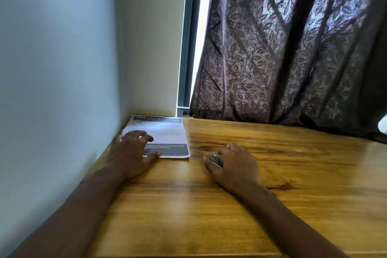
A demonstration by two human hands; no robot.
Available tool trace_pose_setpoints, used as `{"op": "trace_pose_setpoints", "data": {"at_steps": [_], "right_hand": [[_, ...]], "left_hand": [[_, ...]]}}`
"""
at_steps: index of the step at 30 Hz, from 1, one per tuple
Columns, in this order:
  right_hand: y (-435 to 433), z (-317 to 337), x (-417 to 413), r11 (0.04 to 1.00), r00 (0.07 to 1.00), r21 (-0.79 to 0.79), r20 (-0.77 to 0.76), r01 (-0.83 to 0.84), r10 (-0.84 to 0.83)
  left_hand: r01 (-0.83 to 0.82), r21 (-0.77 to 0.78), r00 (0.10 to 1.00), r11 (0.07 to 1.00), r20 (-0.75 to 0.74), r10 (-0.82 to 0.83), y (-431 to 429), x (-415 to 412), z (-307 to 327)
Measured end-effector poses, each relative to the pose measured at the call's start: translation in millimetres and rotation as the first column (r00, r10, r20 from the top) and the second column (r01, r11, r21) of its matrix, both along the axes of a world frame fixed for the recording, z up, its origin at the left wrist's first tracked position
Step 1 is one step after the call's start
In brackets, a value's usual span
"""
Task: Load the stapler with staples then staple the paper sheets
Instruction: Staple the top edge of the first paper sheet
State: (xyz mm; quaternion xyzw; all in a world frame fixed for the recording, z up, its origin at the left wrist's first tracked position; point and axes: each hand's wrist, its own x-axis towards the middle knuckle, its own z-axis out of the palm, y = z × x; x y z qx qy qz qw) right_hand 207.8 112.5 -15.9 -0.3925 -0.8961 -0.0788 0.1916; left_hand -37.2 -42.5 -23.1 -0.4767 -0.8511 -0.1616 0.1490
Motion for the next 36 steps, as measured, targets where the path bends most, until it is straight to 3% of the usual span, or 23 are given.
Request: {"op": "trace_pose_setpoints", "data": {"at_steps": [3,7,14,19,26,32,36], "right_hand": [[2,13,-18,0.998,0.985,0.015,-0.158,-0.063,0.064],[17,28,-67,0.98,0.94,-0.166,-0.337,-0.112,0.05],[49,40,-152,0.766,0.926,-0.637,-0.334,-0.086,-0.174],[62,34,-177,0.65,0.881,-0.754,-0.37,-0.1,-0.294],[71,30,-171,0.54,0.744,-0.791,-0.539,-0.286,-0.396],[67,38,-153,0.559,0.618,-0.61,-0.759,-0.562,-0.206],[47,57,-125,0.482,0.568,-0.527,-0.82,-0.7,-0.071]], "left_hand": [[-0.056,-0.012,0.99,0.998,0.131,0.057,3,0,-7],[-0.041,0.002,0.975,0.999,0.219,0.039,5,-2,-10],[-0.014,0.06,0.946,0.998,0.323,-0.007,7,-6,-10],[-0.01,0.048,0.943,0.999,0.333,-0.006,8,-7,-10],[-0.014,0.048,0.94,0.999,0.341,-0.003,8,-6,-8],[-0.098,0.176,0.96,0.98,0.276,0.046,9,-5,-3],[-0.123,0.367,0.977,0.922,0.21,0.046,13,-6,1]]}}
